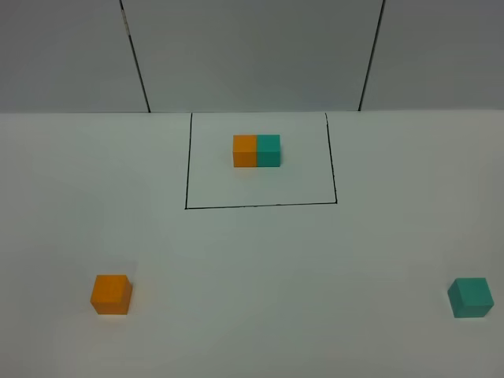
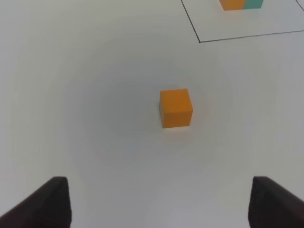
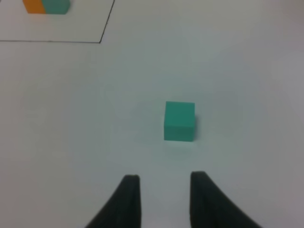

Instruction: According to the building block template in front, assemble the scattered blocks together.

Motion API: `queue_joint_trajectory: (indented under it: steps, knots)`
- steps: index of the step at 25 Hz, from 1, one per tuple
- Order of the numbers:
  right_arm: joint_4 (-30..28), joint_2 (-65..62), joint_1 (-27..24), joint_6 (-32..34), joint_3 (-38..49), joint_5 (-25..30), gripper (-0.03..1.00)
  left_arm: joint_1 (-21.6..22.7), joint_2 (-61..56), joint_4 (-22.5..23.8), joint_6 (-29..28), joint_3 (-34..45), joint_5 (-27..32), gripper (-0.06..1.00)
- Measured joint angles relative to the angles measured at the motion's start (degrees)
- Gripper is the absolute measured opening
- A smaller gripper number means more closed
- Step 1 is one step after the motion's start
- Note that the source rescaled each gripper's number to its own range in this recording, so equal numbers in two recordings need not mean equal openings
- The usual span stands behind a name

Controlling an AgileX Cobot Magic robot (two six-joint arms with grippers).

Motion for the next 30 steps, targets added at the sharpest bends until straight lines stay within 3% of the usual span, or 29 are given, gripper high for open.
queue_joint_trajectory:
  steps: [4,10,25,30]
  knots:
    - [0.00,0.00,0.00,0.00,0.00,0.00,0.00,0.00,2.83,1.07,-0.56,-0.64,-0.35,0.71]
    - [0.05,0.00,0.00,0.00,0.00,0.00,0.00,0.00,15.15,1.83,-5.89,-5.34,-0.68,0.71]
    - [0.05,0.00,0.00,0.00,0.00,0.00,0.00,-0.08,63.52,-1.58,-5.72,-18.49,-6.57,0.71]
    - [0.05,0.00,0.00,0.00,0.00,0.00,0.00,-3.61,77.54,-1.97,-4.63,-22.85,-8.79,0.71]
